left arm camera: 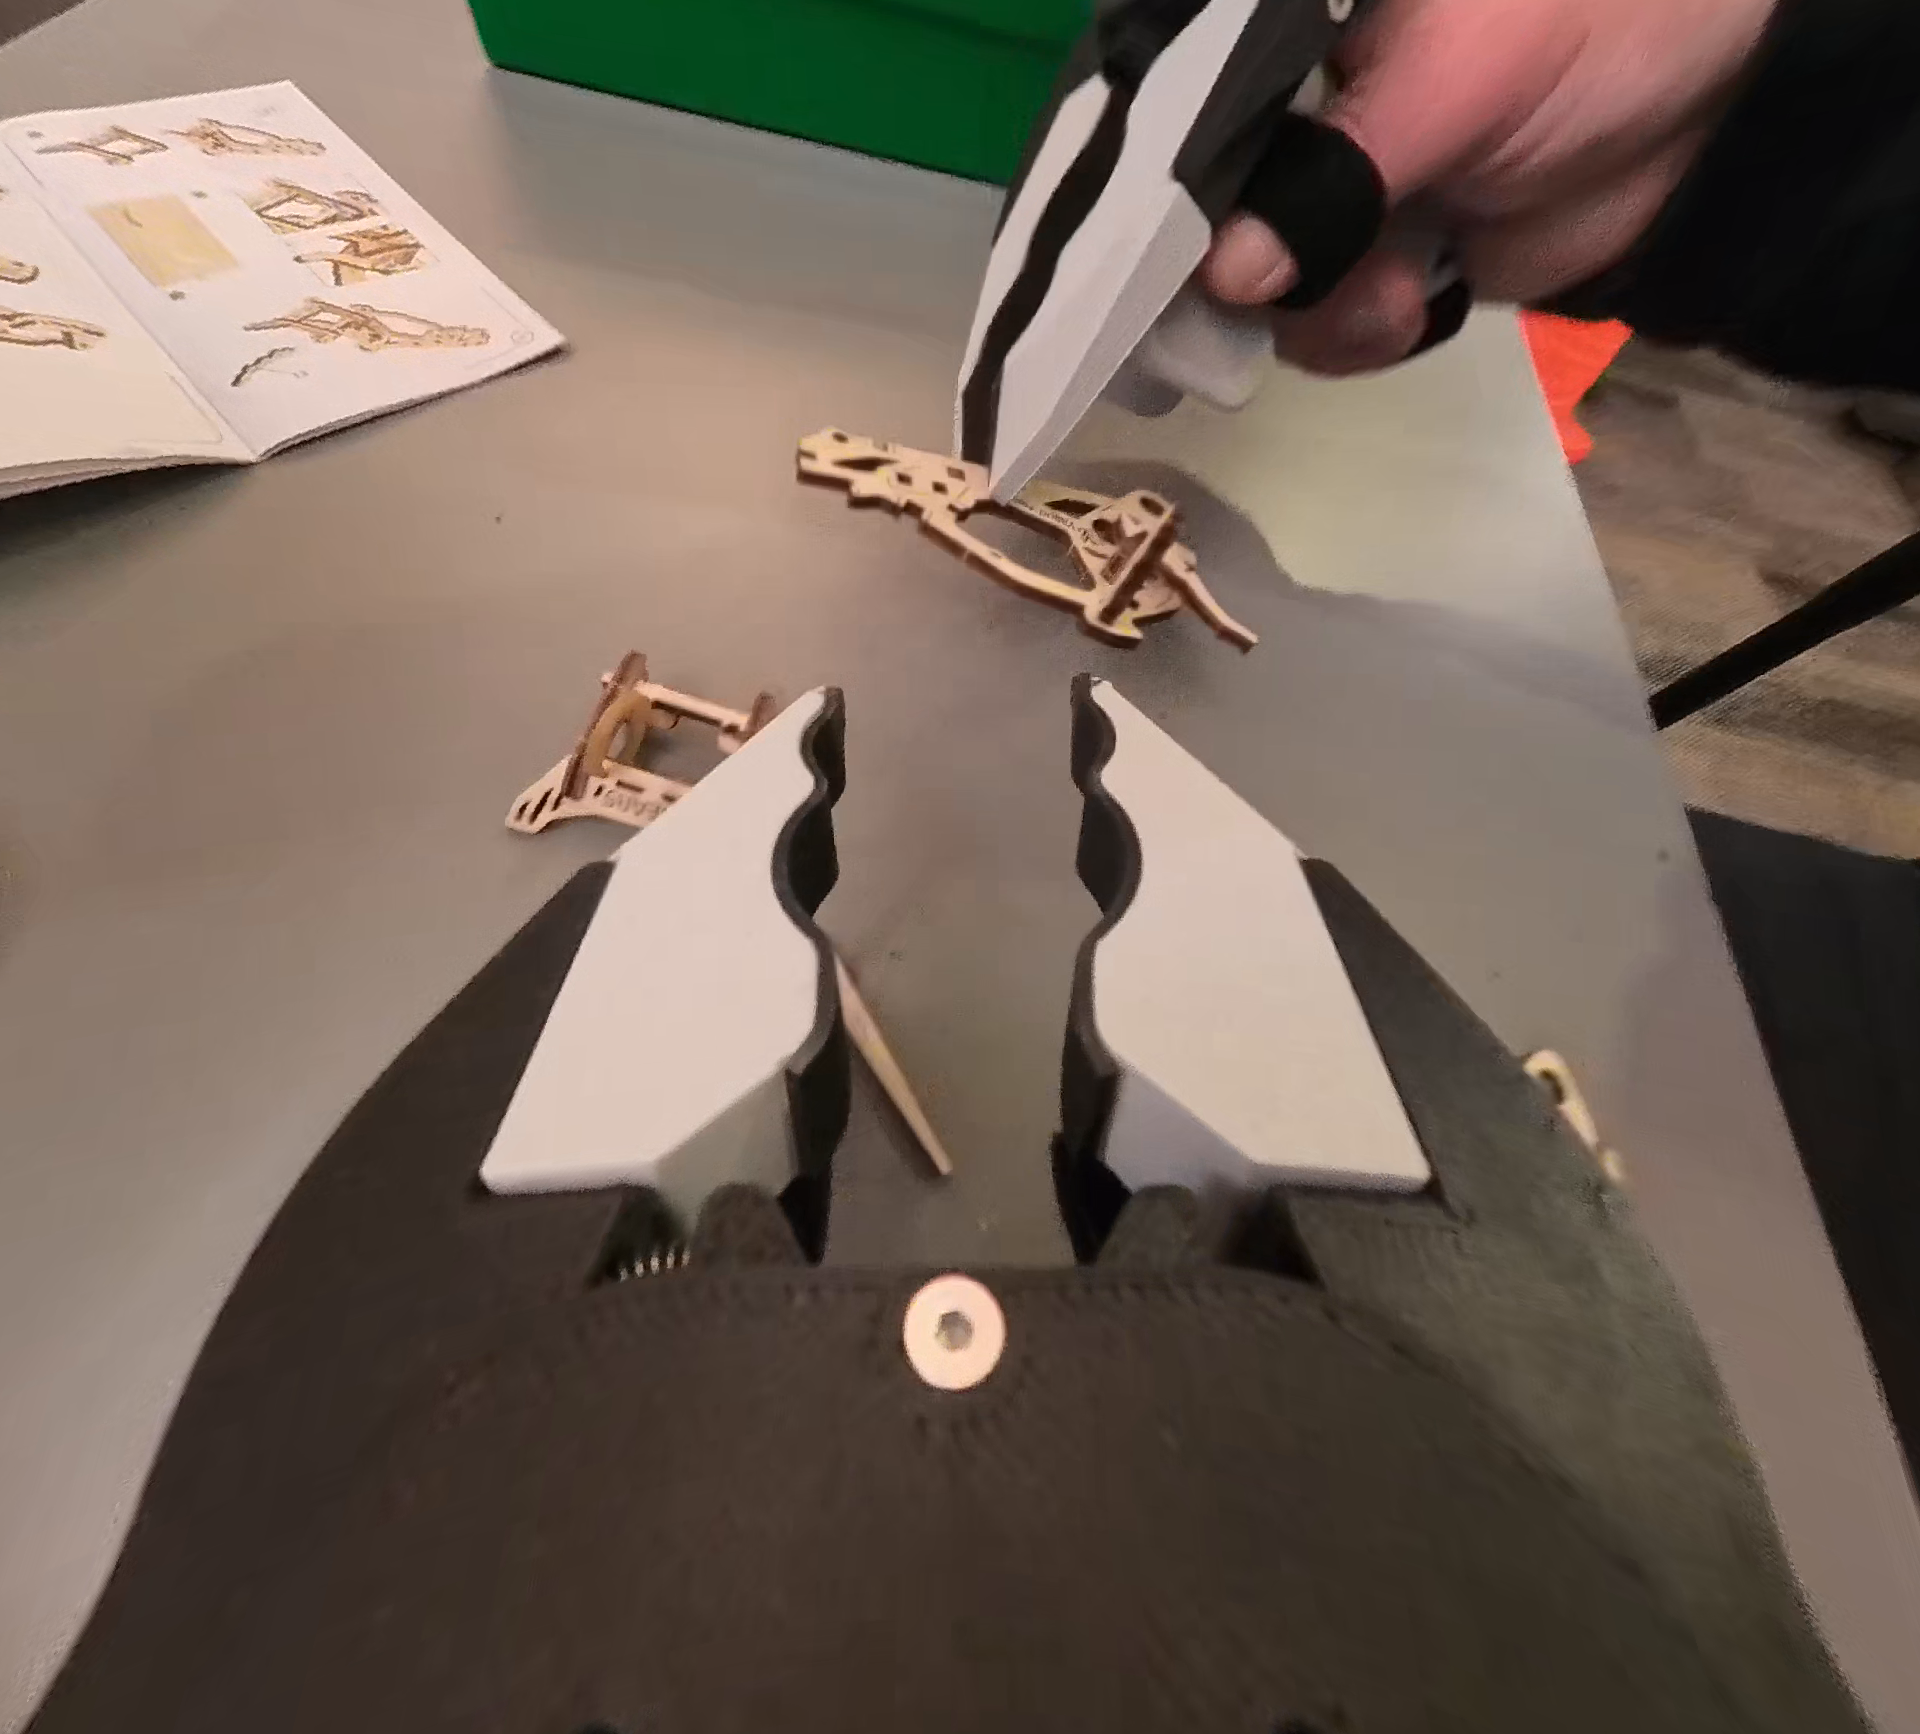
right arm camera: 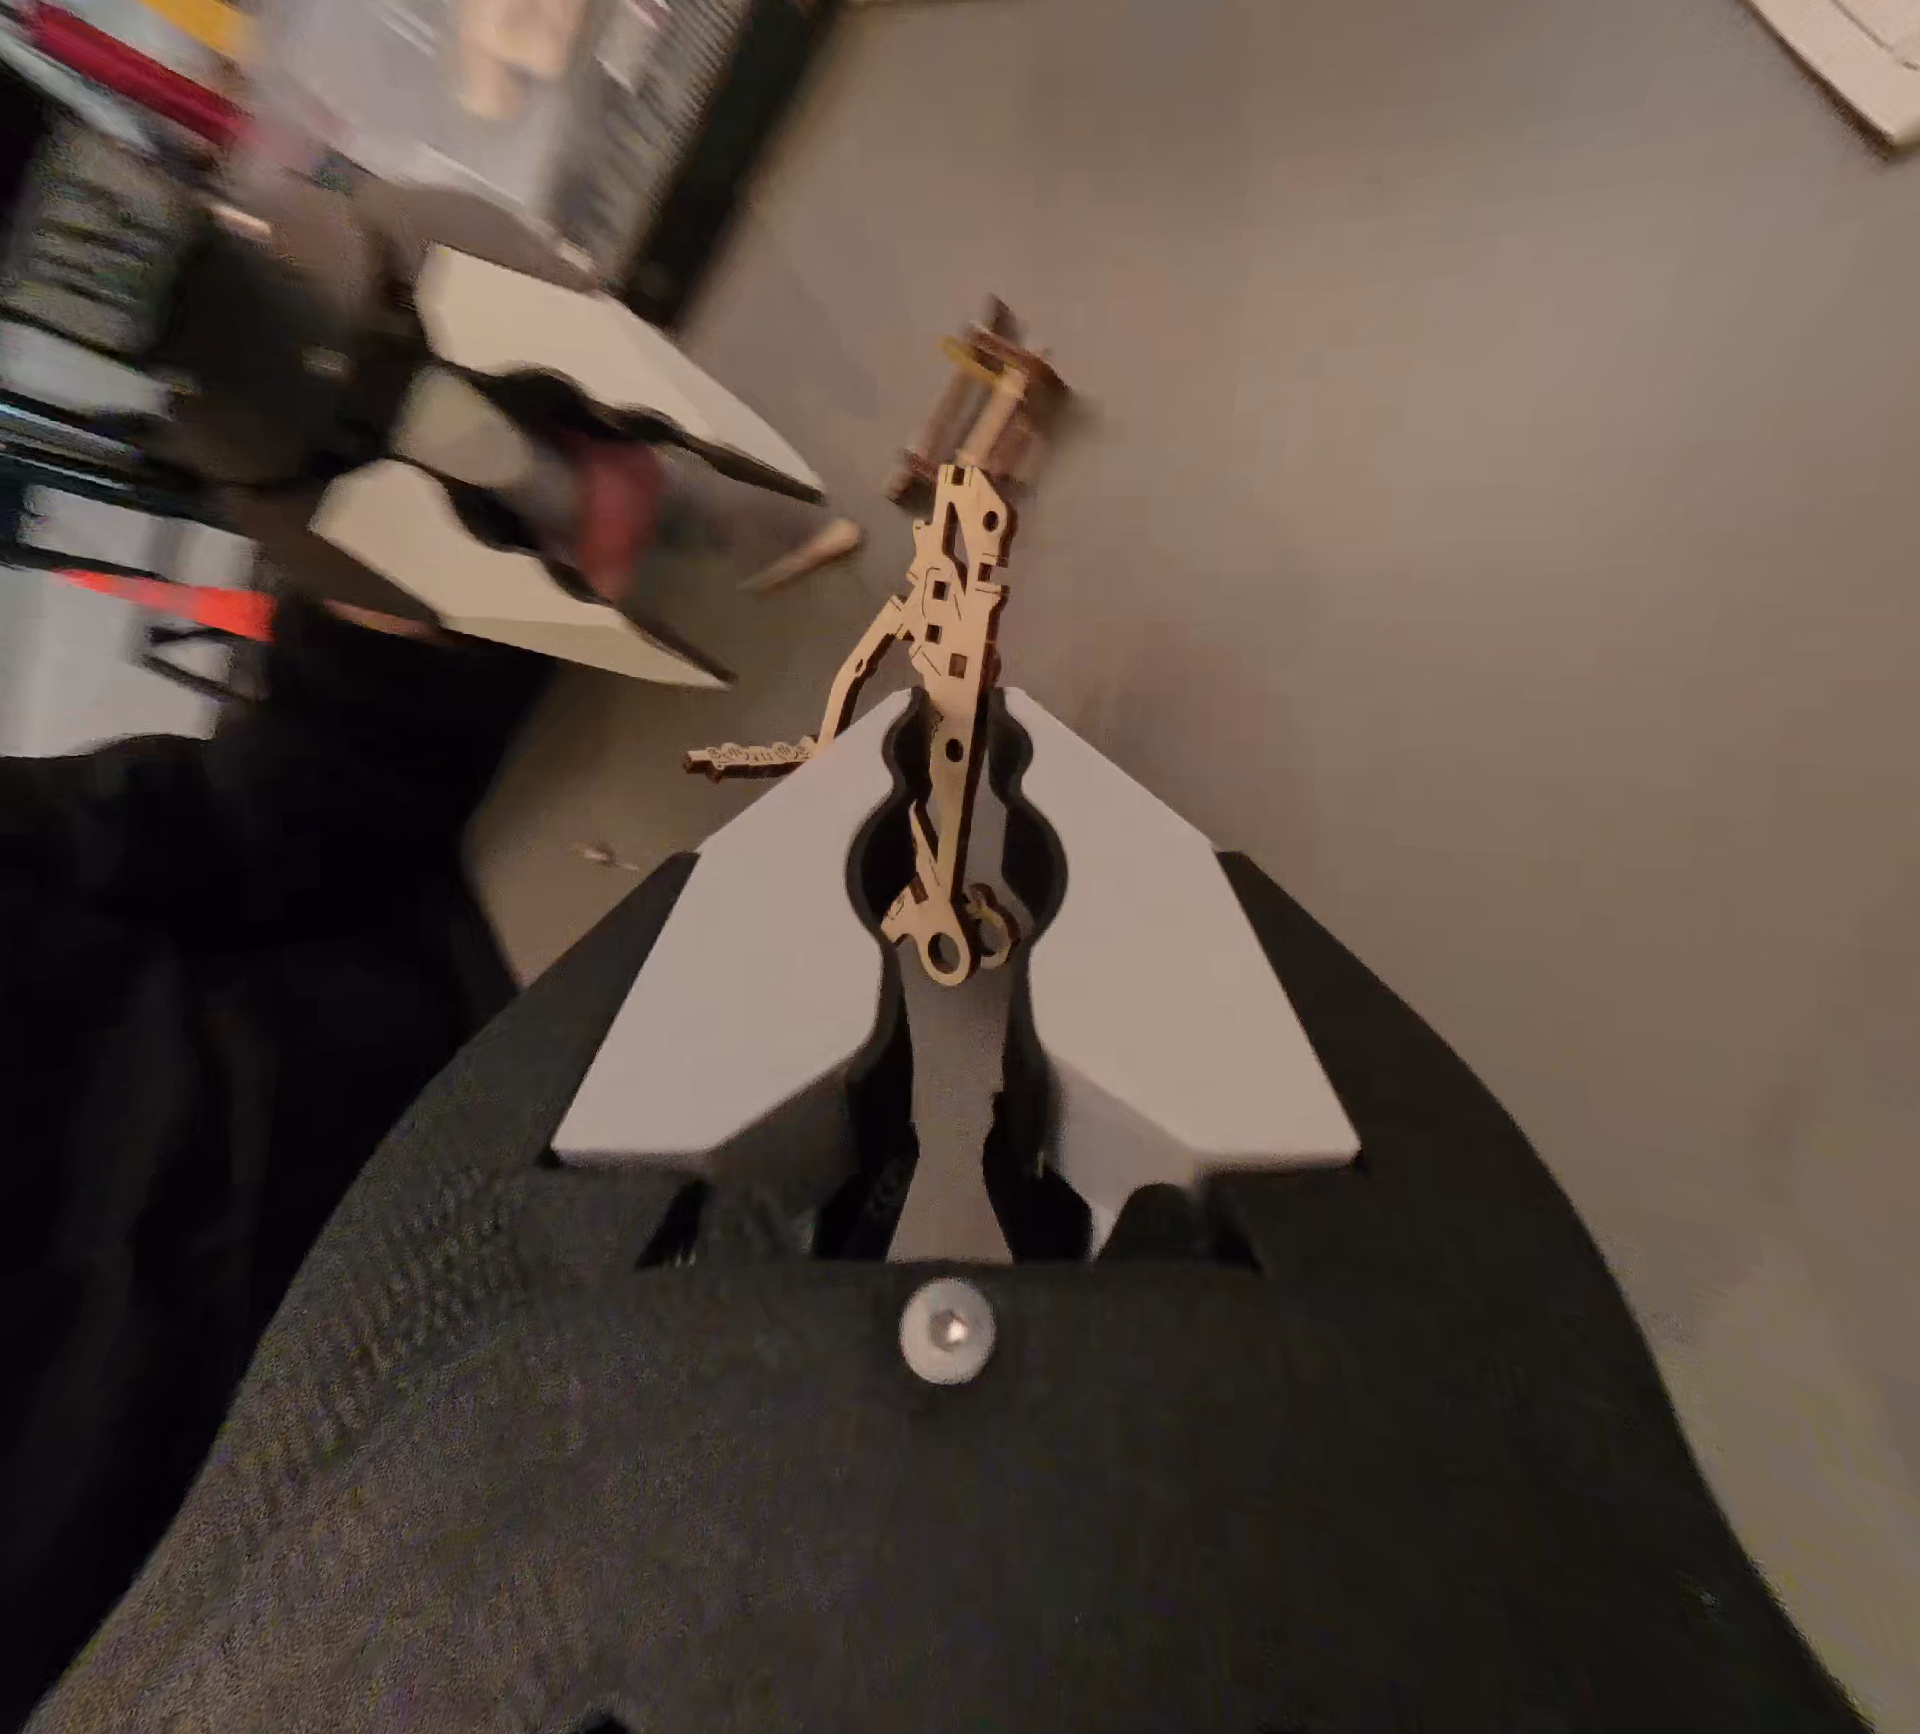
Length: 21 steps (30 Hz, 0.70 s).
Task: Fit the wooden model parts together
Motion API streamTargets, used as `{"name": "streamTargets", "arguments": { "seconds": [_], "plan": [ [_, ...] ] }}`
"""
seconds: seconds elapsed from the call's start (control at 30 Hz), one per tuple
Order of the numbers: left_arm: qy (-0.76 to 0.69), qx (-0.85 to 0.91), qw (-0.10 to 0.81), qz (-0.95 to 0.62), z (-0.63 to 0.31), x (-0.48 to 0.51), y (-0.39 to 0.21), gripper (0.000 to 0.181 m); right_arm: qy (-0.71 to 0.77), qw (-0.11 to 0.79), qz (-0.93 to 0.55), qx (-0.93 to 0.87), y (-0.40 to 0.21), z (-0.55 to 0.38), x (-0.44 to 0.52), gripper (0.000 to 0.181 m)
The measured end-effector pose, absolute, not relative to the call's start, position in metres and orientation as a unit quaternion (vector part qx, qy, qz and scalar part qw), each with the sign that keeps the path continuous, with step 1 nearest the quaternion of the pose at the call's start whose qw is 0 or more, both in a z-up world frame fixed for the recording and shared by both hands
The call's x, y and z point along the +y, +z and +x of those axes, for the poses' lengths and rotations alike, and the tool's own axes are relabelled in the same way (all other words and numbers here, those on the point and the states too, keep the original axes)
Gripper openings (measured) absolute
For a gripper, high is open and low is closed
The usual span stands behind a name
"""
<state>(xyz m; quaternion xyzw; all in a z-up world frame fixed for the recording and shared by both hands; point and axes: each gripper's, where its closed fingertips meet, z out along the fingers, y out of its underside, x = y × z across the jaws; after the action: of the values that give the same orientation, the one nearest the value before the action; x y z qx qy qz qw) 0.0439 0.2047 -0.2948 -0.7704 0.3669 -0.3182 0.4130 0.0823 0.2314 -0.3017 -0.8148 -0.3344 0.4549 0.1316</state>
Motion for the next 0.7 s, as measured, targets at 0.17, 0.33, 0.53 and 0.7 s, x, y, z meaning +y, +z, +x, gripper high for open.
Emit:
{"name": "streamTargets", "arguments": {
  "seconds": [0.17, 0.33, 0.53, 0.7],
  "plan": [
    [-0.415, 0.329, 0.440, -0.726, 0.052, 0.198, -0.260, 0.043, 0.634, 0.181, -0.713, -0.238, -0.246, 0.070, 0.227, 0.008],
    [-0.441, 0.316, 0.479, -0.690, 0.063, 0.193, -0.235, 0.040, 0.692, 0.239, -0.659, -0.172, -0.225, 0.068, 0.232, 0.007],
    [-0.481, 0.275, 0.503, -0.663, 0.058, 0.194, -0.218, 0.026, 0.690, 0.286, -0.645, -0.161, -0.218, 0.068, 0.235, 0.008],
    [-0.484, 0.264, 0.512, -0.658, 0.062, 0.195, -0.215, 0.023, 0.661, 0.322, -0.656, -0.170, -0.220, 0.066, 0.236, 0.008]
  ]
}}
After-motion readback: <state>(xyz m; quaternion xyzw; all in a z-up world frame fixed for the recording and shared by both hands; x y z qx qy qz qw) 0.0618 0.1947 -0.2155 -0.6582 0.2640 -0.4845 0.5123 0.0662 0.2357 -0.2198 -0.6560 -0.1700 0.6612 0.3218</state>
